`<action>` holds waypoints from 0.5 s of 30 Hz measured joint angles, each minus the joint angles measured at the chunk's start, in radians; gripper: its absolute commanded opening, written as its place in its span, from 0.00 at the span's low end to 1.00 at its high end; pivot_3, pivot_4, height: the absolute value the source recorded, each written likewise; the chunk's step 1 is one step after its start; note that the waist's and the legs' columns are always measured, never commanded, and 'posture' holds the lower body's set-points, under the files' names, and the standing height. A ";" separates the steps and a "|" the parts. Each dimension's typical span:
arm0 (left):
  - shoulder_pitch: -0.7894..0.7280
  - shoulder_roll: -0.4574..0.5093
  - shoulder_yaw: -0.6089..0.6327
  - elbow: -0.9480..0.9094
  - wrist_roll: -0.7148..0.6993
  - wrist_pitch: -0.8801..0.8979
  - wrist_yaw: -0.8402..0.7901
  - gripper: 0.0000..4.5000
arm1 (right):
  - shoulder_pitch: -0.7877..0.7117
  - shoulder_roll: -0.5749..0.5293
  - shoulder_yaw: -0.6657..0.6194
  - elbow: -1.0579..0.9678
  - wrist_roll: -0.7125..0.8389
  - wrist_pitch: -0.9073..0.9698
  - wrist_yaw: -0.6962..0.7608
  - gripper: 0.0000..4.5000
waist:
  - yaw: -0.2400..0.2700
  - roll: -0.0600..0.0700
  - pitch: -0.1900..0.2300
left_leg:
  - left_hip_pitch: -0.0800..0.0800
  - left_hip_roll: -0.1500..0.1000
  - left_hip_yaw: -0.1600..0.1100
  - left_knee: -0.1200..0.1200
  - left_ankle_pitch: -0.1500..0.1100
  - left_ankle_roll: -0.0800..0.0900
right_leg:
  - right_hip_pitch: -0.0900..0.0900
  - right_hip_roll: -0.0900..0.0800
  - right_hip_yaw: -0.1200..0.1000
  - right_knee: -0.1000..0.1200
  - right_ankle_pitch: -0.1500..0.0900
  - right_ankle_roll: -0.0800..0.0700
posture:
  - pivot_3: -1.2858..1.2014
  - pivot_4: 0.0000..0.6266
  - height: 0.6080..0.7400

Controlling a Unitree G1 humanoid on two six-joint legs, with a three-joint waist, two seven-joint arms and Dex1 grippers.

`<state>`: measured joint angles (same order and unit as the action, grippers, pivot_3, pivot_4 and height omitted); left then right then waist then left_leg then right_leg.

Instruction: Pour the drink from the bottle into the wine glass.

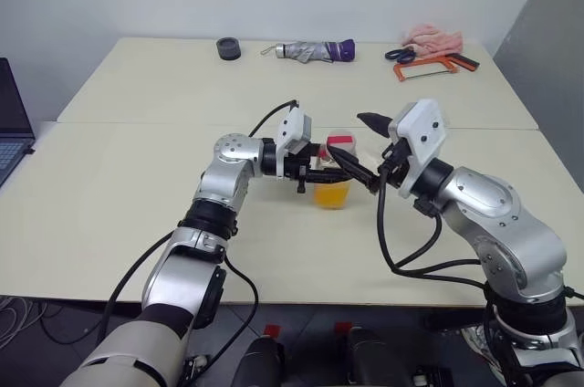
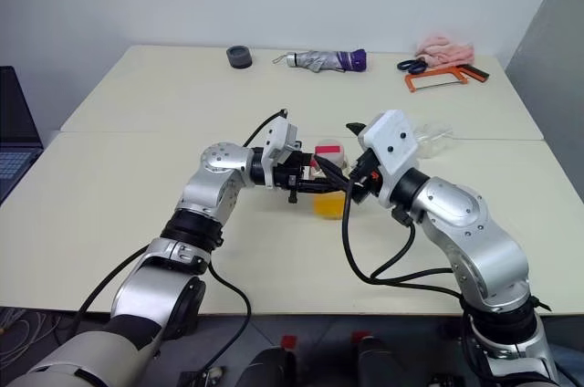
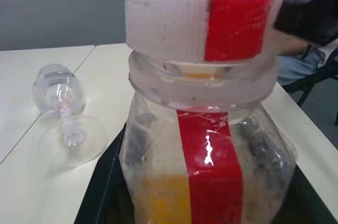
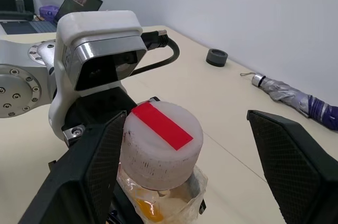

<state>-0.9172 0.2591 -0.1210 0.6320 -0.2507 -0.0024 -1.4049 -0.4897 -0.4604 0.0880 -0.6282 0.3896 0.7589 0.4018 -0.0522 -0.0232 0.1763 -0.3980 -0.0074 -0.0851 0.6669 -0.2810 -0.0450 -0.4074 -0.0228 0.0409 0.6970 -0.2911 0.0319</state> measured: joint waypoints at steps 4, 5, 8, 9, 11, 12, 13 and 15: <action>0.000 0.000 0.000 0.000 0.000 0.000 -0.001 0.38 | 0.003 -0.001 -0.013 -0.001 0.023 0.015 0.006 0.86 | 0.000 0.000 0.000 | 0.000 0.000 0.000 0.000 0.000 0.000 | 0.000 0.000 0.000 0.000 0.000 0.000 | 0.52 0.24 1.00; 0.000 0.000 0.000 0.000 0.000 0.000 -0.001 0.38 | 0.005 0.004 -0.020 -0.001 0.034 0.021 0.006 0.86 | 0.000 0.000 0.000 | 0.000 0.000 0.000 0.000 0.000 0.000 | 0.000 0.000 0.000 0.000 0.000 0.000 | 0.52 0.24 1.00; 0.000 0.000 0.000 0.000 0.000 -0.001 -0.001 0.38 | 0.006 0.036 -0.040 -0.004 0.086 0.056 0.003 0.86 | 0.001 0.000 0.000 | 0.000 0.000 0.000 0.000 0.000 0.000 | 0.000 0.000 0.000 0.000 0.000 0.000 | 0.52 0.24 1.00; 0.000 0.000 0.000 0.000 0.000 -0.001 -0.001 0.38 | 0.006 0.041 -0.042 -0.005 0.105 0.068 0.004 0.86 | 0.001 0.000 0.000 | 0.000 0.000 0.000 0.000 0.000 0.000 | 0.000 0.000 0.000 0.000 0.000 0.000 | 0.52 0.24 1.00; 0.000 0.000 0.000 0.000 0.000 -0.001 -0.001 0.38 | 0.006 0.042 -0.048 -0.007 0.124 0.089 0.003 0.86 | 0.000 0.000 0.000 | 0.000 0.000 0.000 0.000 0.000 0.000 | 0.000 0.000 0.000 0.000 0.000 0.000 | 0.52 0.24 1.00; 0.000 0.000 0.000 0.000 0.000 -0.001 -0.001 0.38 | 0.006 0.041 -0.049 -0.006 0.128 0.095 0.003 0.86 | 0.001 0.000 0.000 | 0.000 0.000 0.000 0.000 0.000 0.000 | 0.000 0.000 0.000 0.000 0.000 0.000 | 0.52 0.24 1.00; 0.000 0.000 0.000 0.000 0.000 -0.001 -0.001 0.38 | 0.006 0.039 -0.050 -0.004 0.131 0.101 0.003 0.86 | 0.001 0.000 0.000 | 0.000 0.000 0.000 0.000 0.000 0.000 | 0.000 0.000 0.000 0.000 0.000 0.000 | 0.52 0.24 1.00; 0.000 0.000 0.000 0.000 0.000 -0.001 -0.001 0.38 | 0.006 0.028 -0.051 0.006 0.133 0.103 0.006 0.86 | 0.000 0.000 0.000 | 0.000 0.000 0.000 0.000 0.000 0.000 | 0.000 0.000 0.000 0.000 0.000 0.000 | 0.52 0.24 1.00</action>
<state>-0.9172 0.2594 -0.1205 0.6320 -0.2510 -0.0032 -1.4059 -0.4835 -0.4322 0.0365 -0.6225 0.5226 0.8623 0.4076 -0.0517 -0.0233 0.1762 -0.3980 -0.0074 -0.0852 0.6669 -0.2810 -0.0450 -0.4074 -0.0228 0.0409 0.6971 -0.2911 0.0319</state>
